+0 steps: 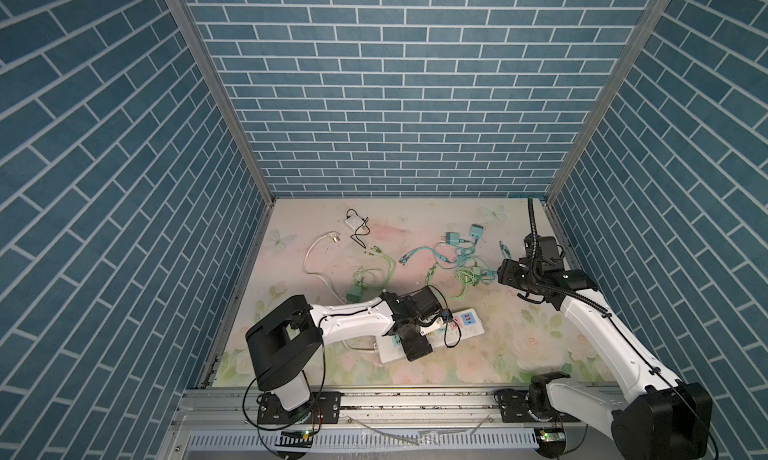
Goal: Insert the plug
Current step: 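Drag the power strip toward the robot with the left gripper while the right gripper withdraws, then hold the power strip near the table front with the left gripper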
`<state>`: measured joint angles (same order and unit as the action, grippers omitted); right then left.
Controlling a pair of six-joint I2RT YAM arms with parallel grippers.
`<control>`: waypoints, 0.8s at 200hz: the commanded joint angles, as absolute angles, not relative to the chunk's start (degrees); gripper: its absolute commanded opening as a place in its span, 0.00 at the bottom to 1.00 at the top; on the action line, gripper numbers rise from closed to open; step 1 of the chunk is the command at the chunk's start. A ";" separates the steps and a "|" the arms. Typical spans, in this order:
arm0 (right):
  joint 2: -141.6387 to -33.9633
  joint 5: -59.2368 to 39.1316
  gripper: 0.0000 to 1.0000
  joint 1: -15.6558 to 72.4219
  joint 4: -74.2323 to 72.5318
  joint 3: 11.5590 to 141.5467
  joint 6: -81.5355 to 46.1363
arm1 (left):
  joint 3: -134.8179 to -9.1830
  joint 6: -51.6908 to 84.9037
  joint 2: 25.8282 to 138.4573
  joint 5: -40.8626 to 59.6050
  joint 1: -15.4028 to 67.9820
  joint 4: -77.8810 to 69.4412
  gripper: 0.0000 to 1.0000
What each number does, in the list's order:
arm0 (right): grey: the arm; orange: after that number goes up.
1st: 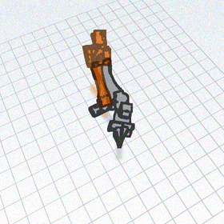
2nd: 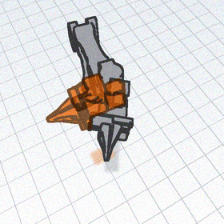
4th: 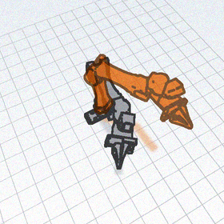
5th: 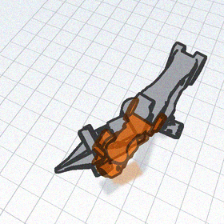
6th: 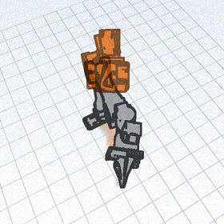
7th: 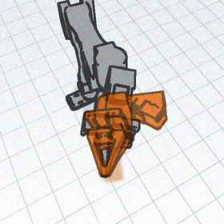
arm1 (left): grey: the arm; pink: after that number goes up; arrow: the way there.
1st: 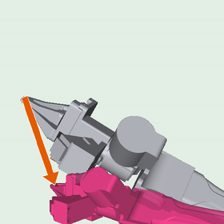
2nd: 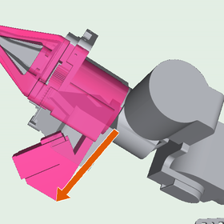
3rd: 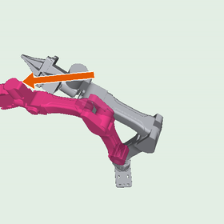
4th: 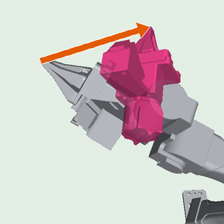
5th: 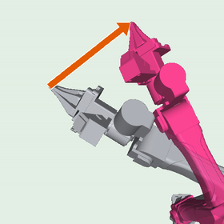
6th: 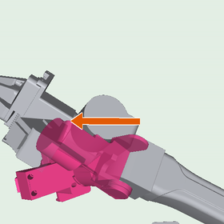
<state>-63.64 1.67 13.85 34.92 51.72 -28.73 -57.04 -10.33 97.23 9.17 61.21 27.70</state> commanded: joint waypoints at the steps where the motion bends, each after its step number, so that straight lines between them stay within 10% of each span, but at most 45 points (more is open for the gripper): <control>1: -63.36 1.10 0.67 13.80 35.02 50.74 -29.79 | -57.95 -11.50 100.64 9.12 61.52 25.57 0.27; 74: -64.45 0.35 0.67 13.84 33.71 51.05 -29.38 | -60.81 -13.01 109.01 2.54 60.21 27.90 0.25; 160: -64.52 0.78 0.67 13.82 33.08 50.29 -27.56 | -65.93 -14.22 113.59 -0.40 59.02 30.63 0.47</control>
